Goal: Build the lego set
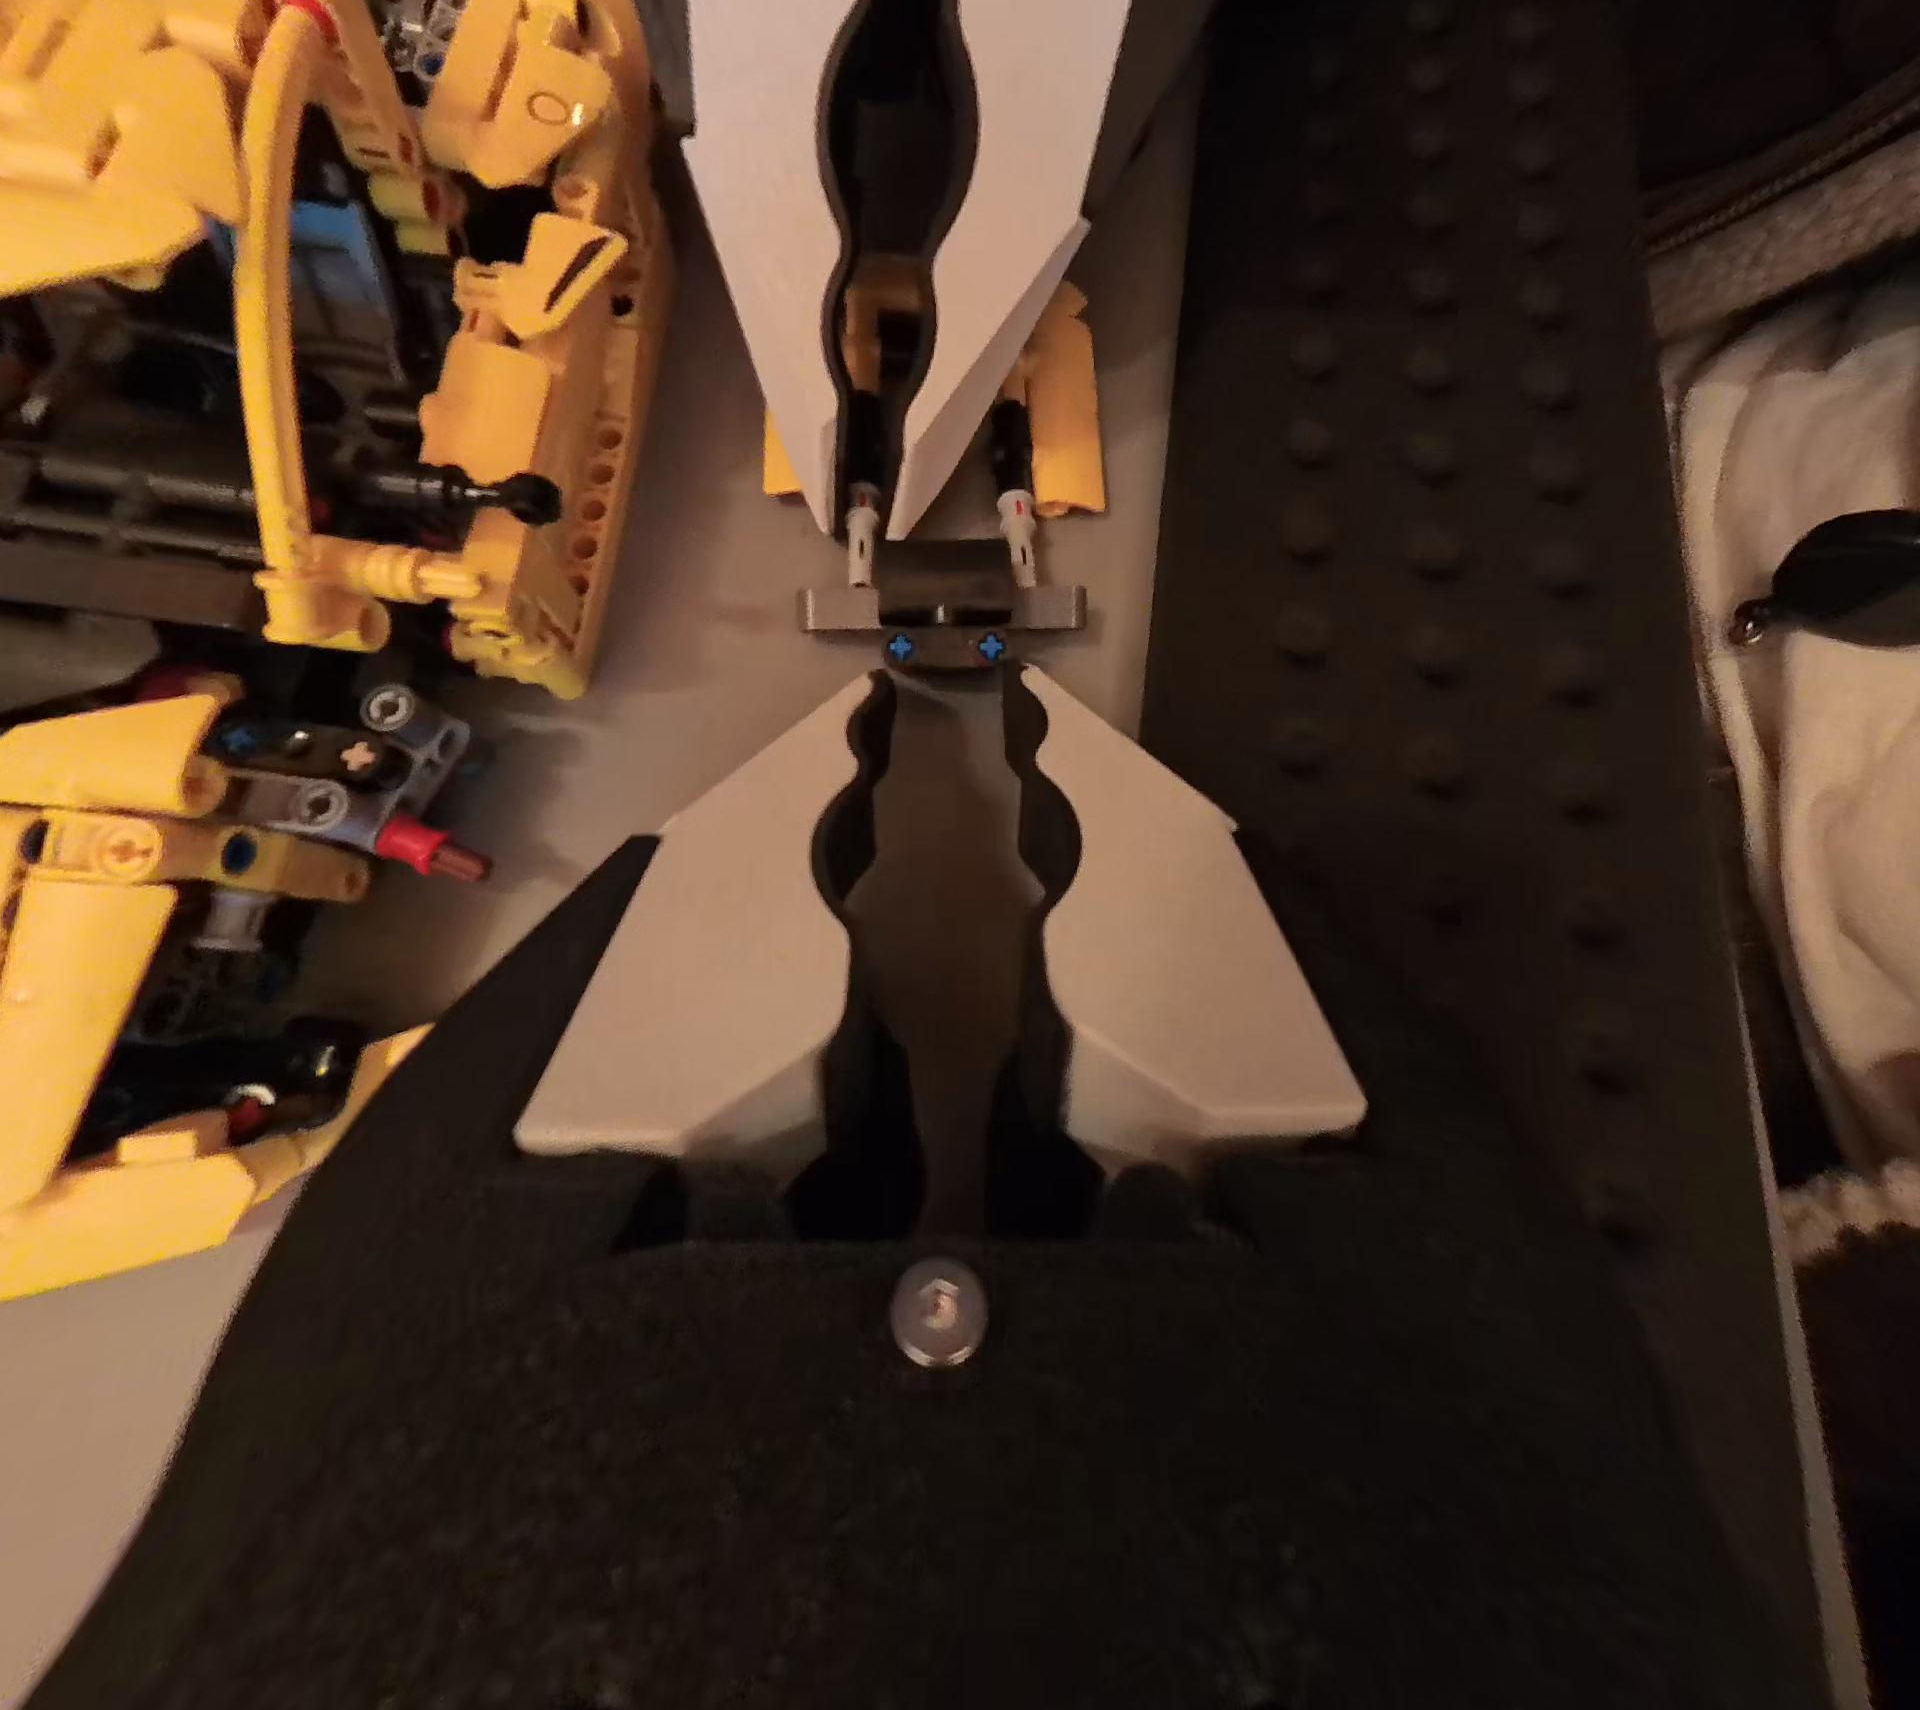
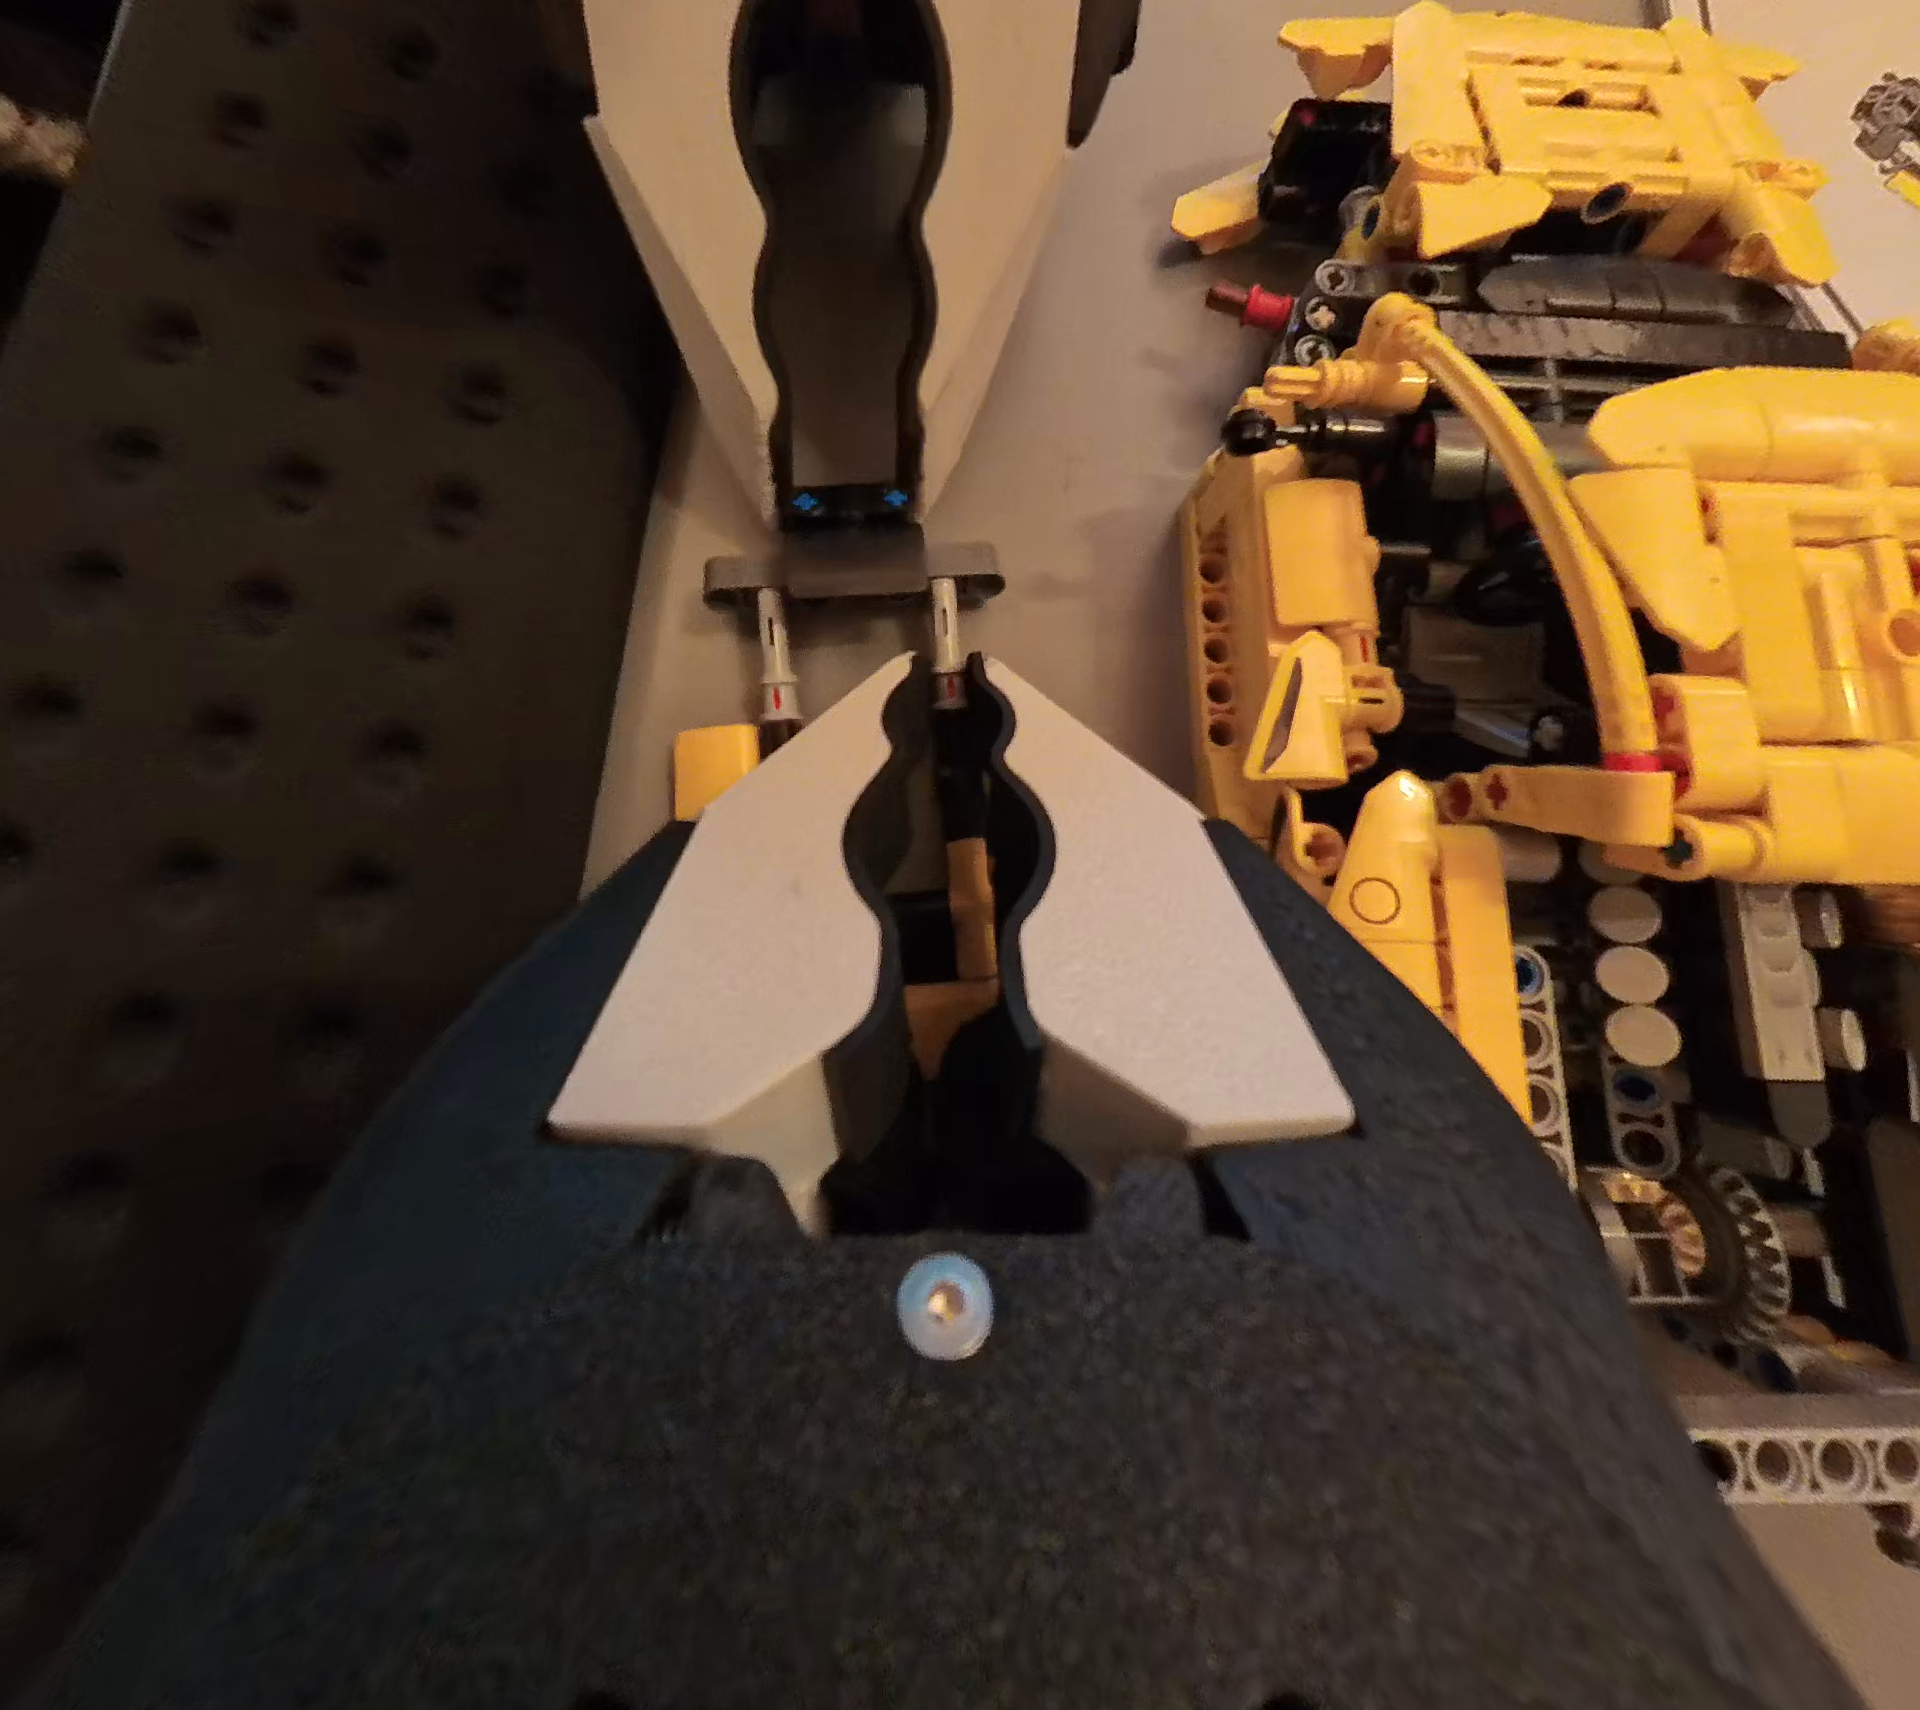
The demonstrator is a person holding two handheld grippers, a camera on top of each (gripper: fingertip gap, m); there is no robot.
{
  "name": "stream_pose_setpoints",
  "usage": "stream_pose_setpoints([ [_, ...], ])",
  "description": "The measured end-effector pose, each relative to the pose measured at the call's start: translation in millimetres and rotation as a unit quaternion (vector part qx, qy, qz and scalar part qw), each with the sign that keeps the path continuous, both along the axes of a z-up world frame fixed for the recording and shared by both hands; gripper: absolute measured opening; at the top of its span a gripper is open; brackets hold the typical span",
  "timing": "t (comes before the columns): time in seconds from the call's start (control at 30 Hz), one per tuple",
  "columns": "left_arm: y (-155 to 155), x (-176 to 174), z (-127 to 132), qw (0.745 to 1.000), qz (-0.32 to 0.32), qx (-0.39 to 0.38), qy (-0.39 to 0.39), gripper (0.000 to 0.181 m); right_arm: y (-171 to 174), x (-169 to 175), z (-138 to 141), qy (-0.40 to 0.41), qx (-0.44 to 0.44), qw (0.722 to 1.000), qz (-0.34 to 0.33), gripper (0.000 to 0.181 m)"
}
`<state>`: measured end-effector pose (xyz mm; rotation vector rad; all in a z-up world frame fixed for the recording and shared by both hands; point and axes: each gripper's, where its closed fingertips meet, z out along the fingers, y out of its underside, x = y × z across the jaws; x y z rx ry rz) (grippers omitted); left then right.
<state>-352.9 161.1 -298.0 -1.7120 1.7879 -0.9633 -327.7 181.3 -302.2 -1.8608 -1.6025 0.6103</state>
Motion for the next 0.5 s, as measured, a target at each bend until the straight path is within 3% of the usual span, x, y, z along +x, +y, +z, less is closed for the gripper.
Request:
stream_pose_setpoints([
  [0.17, 5.5, -5.0, 3.7, 1.0, 0.017, -0.018, -0.01, 0.032, 0.0, 0.2, -0.2, -0.003, 0.005, 1.0, 0.001, 0.006],
  [0.43, 1.7, 1.3, 1.2, 1.0, 0.008, -0.018, -0.001, 0.032, 1.4, 0.4, -0.3, 0.007, -0.013, 1.0, -0.013, 0.007],
  [0.5, 3.1, 5.3, -0.2, 1.0, 0.012, 0.002, 0.001, 0.024, 1.4, 0.4, -0.3, 0.011, -0.02, 1.0, -0.014, 0.007],
])
